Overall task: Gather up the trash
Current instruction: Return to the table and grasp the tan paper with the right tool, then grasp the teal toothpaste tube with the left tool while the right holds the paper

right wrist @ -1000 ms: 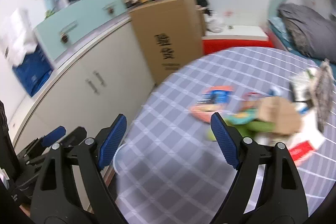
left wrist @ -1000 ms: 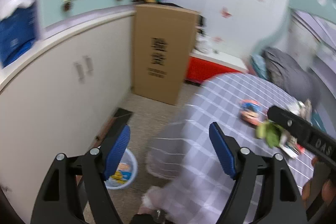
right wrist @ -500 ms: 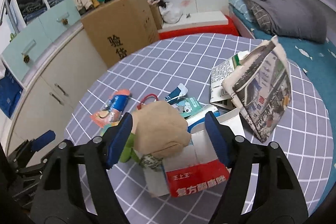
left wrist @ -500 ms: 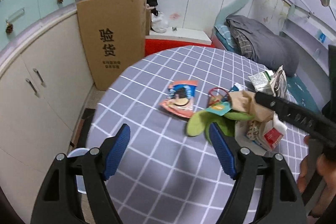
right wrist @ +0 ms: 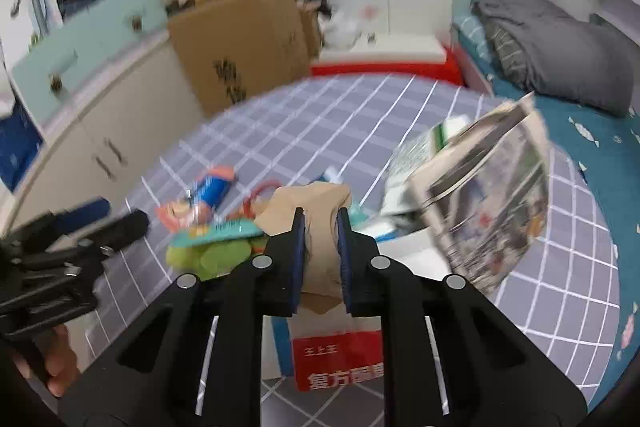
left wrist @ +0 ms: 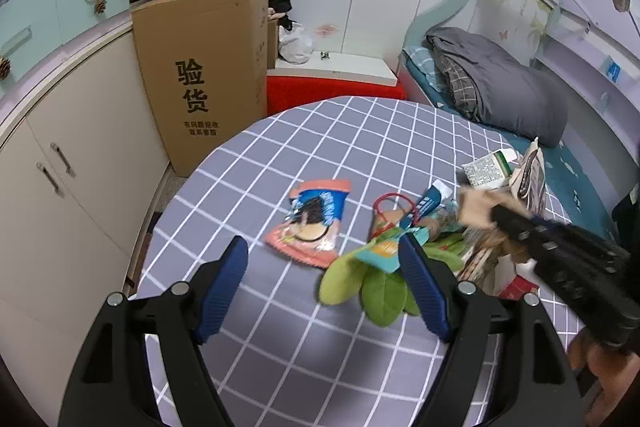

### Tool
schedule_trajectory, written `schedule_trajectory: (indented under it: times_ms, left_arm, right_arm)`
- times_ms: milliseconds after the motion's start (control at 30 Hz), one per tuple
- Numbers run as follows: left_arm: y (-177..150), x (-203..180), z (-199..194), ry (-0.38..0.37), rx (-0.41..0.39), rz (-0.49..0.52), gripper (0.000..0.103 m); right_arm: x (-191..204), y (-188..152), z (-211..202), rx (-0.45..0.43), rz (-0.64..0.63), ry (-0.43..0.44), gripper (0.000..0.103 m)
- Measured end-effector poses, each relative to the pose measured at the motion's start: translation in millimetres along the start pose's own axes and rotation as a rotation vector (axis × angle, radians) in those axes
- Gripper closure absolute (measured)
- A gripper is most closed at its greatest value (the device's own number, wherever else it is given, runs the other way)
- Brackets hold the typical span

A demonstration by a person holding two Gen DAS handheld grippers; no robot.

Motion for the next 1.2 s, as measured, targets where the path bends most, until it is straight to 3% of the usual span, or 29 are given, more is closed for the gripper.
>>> schedule_trajectory:
  times_ms: [200, 467, 633, 733, 833, 900, 933, 967, 1000, 1100, 1167, 1200]
  left_arm:
    - [10, -23, 21, -0.02, 0.04, 0.057, 0.027]
    - [12, -50, 53, -0.032, 0.121, 0.141, 0.03]
    - [7, -58, 68, -0.04, 0.162, 0.176, 0.046]
    - [5, -65, 63, -0.071, 0.158, 0.204, 0.08]
    - [3, -72, 61, -0.059, 0.16, 0.248, 0.088]
    - [1, -73, 61, -0.06, 0.166, 0.254, 0.088]
    - [2, -73, 61, -0.061, 0.163, 0.248, 0.082]
    - [2, -72, 61, -0.062, 0.164, 0.245, 0.067]
    - [1, -70, 63, -0.05, 0.171, 0.245, 0.064]
    - [-2, -68, 63, -0.052, 0.164, 0.256, 0.065]
    - [-1, -66, 62, -0.061, 0.164, 0.242, 0.083]
    - [-1, -64, 61, -0.072, 0.165, 0.225, 0.084]
  right_arm:
    - [-17, 15, -30, -0.17, 0.055, -0.043, 0.088]
    - [-30, 21, -20, -0.162, 0.101, -0.016, 0.088]
    - [-31, 17, -12, -0.139, 0.104, 0.004, 0.088]
    - [-29, 13, -9, -0.132, 0.099, 0.005, 0.088]
    - [-26, 11, -9, -0.125, 0.096, 0.01, 0.088]
    - [-25, 11, -10, -0.121, 0.095, 0.014, 0.088]
    - [-24, 11, -10, -0.12, 0.095, 0.017, 0.088]
    - [-22, 11, -11, -0.118, 0.095, 0.022, 0.088]
    - [-21, 12, -11, -0.117, 0.096, 0.026, 0.088]
    - [-17, 11, -11, -0.116, 0.092, 0.03, 0.088]
    - [-15, 11, -11, -0.115, 0.088, 0.03, 0.088]
    - [-15, 10, -11, -0.113, 0.088, 0.029, 0.088]
Point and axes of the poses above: each gripper's, at about its wrist camera, not at the fingertips, and z roughly the way its jaws point, x to its left, y to its top, the point moved 4 cm from there along z, roughly the way its jaws point
